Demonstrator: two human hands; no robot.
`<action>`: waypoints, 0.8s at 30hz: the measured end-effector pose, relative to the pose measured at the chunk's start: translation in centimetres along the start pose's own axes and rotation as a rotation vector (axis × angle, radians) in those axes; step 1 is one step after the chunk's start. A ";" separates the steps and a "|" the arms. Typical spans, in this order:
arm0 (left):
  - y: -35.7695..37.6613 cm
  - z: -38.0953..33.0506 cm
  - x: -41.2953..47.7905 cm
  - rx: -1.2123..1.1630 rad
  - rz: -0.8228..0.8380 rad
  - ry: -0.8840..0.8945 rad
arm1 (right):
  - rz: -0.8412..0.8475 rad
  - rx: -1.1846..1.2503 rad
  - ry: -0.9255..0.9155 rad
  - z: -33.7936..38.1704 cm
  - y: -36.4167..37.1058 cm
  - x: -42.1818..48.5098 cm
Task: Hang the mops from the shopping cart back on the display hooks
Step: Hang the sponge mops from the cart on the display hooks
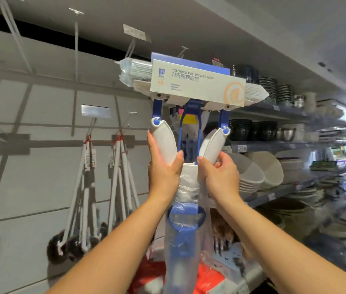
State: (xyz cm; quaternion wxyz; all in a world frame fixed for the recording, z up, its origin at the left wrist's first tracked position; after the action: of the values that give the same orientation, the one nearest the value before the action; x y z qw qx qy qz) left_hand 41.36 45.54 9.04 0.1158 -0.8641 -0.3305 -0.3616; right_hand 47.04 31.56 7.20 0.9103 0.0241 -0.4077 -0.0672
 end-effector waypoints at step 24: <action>23.9 8.7 10.3 0.070 -0.063 -0.099 | 0.067 0.063 -0.042 -17.1 -5.7 20.5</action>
State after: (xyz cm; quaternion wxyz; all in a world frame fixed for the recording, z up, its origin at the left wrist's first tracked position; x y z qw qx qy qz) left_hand 67.13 36.34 11.02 0.1181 -0.8655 -0.3754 -0.3099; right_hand 72.69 22.80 10.35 0.9020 0.0377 -0.4293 -0.0245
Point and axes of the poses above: each hand's wrist, its own x-axis towards the middle knuckle, its own y-axis out of the palm, z = x × y, the point moved 6 cm from there along x, towards the middle knuckle, and after that the axes turned 10 degrees about -y, right-handed, at the moved point
